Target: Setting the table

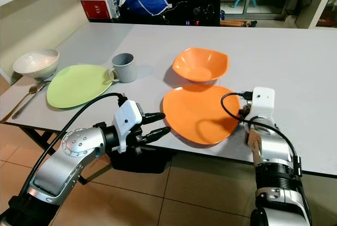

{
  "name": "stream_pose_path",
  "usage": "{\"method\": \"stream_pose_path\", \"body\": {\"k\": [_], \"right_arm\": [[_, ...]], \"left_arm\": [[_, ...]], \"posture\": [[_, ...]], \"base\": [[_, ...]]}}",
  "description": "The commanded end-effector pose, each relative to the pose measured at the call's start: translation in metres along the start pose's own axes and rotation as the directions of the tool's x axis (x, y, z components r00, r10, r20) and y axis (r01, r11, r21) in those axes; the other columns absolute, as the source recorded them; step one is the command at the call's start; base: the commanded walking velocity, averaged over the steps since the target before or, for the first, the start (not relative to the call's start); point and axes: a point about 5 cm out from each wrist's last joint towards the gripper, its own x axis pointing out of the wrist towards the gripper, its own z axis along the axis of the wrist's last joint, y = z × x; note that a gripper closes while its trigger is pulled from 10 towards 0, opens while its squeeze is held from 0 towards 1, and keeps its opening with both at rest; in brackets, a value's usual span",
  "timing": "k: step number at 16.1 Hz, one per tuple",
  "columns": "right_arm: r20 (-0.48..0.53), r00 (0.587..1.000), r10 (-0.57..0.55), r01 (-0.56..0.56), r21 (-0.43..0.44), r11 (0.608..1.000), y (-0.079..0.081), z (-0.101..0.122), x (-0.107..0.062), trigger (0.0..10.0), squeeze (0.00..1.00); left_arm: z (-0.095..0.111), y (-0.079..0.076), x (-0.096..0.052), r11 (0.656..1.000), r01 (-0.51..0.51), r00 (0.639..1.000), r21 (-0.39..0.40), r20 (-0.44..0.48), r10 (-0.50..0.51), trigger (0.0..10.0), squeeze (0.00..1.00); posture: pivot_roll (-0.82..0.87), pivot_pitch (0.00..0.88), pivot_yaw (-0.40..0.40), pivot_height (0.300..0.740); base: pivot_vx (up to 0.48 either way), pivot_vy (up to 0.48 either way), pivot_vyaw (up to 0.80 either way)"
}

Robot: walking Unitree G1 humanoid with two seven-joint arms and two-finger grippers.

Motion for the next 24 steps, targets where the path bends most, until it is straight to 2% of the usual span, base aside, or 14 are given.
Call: {"method": "stream_pose_path", "body": {"k": [1,2,3,4,5,6,7,8,10,11,14,18,21,24], "right_arm": [[0.066,0.998,0.015,-0.018,0.043,0.999,0.0,0.016,-0.004,10.0,1.0],[0.097,0.995,0.017,-0.022,0.051,0.998,-0.001,0.023,-0.01,10.0,0.85],[0.15,0.988,0.02,-0.029,0.056,0.998,-0.002,0.034,-0.02,10.0,0.0],[0.222,0.974,0.033,-0.051,0.073,0.996,-0.001,0.049,-0.037,10.0,0.0],[0.254,0.966,0.043,-0.066,0.08,0.995,0.001,0.054,-0.045,10.0,0.0],[0.336,0.939,0.081,-0.115,0.085,0.99,0.009,0.061,-0.066,10.0,0.0],[0.395,0.913,0.104,-0.153,0.095,0.984,0.017,0.059,-0.083,10.0,0.0],[0.409,0.907,0.098,-0.156,0.109,0.982,0.026,0.049,-0.094,10.0,0.0],[0.383,0.915,0.128,-0.19,0.128,0.973,0.039,0.028,-0.107,10.0,0.0],[0.374,0.916,0.142,-0.204,0.13,0.97,0.044,0.024,-0.11,10.0,0.0],[0.388,0.906,0.168,-0.229,0.117,0.966,0.045,0.032,-0.114,10.0,0.0],[0.401,0.897,0.188,-0.248,0.102,0.963,0.053,0.042,-0.107,10.0,0.0],[0.383,0.874,0.298,-0.349,0.07,0.934,0.083,0.039,-0.102,10.0,0.0],[0.351,0.882,0.315,-0.371,0.102,0.923,0.09,0.036,-0.094,10.0,0.0]], "left_arm": [[0.004,0.001,0.0,1.0,-0.017,1.0,0.023,0.005,0.017,10.0,0.0],[0.006,0.002,0.0,0.998,-0.049,0.999,0.039,0.02,0.049,10.0,0.0],[0.009,0.007,0.0,0.99,-0.126,0.991,0.057,0.04,0.124,10.0,0.0],[0.013,0.017,-0.001,0.962,-0.264,0.963,0.065,0.065,0.26,10.0,0.0],[0.016,0.021,-0.003,0.944,-0.325,0.943,0.058,0.096,0.319,10.0,0.0],[0.019,0.025,-0.01,0.905,-0.425,0.9,0.024,0.116,0.42,10.0,0.0],[0.017,0.023,-0.018,0.88,-0.475,0.876,0.016,0.102,0.471,10.0,0.0],[0.013,0.018,-0.025,0.868,-0.495,0.868,0.032,0.074,0.492,10.0,0.0],[0.01,0.014,-0.031,0.845,-0.534,0.845,0.028,0.056,0.532,10.0,0.0],[0.008,0.016,-0.032,0.827,-0.561,0.828,0.031,0.048,0.559,10.0,0.0],[0.01,0.033,-0.034,0.732,-0.68,0.733,0.036,0.029,0.679,10.0,0.0],[0.017,0.052,-0.037,0.685,-0.726,0.687,0.053,0.043,0.725,10.0,0.0],[0.014,0.061,-0.035,0.648,-0.762,0.647,0.005,0.029,0.762,10.0,0.0],[0.013,0.066,-0.033,0.624,-0.781,0.625,0.03,0.022,0.78,10.0,0.0]], "posture": [[-0.13,0.0,0.102,0.74],[-0.13,0.0,0.098,0.74],[-0.12,0.0,0.091,0.74],[-0.12,0.0,0.082,0.74],[-0.12,0.0,0.08,0.74],[-0.11,0.0,0.076,0.74],[-0.11,0.0,0.077,0.74],[-0.1,0.0,0.081,0.74],[-0.09,0.0,0.074,0.74],[-0.08,0.0,0.072,0.74],[-0.08,0.0,0.062,0.74],[-0.07,0.0,0.043,0.74],[-0.04,0.0,0.026,0.74],[0.01,0.0,0.002,0.74]], "base": [[0.0,0.0,0.0],[0.0,0.0,0.0],[0.0,0.0,0.0],[0.0,0.0,0.0],[0.0,0.0,0.0],[0.0,0.0,0.0],[0.0,0.255,0.0],[0.0,0.345,0.0],[0.0,0.381,0.0],[0.0,0.394,0.0],[0.0,0.393,0.0],[0.0,0.395,0.0],[0.0,0.423,0.0],[0.0,0.446,0.0]]}}
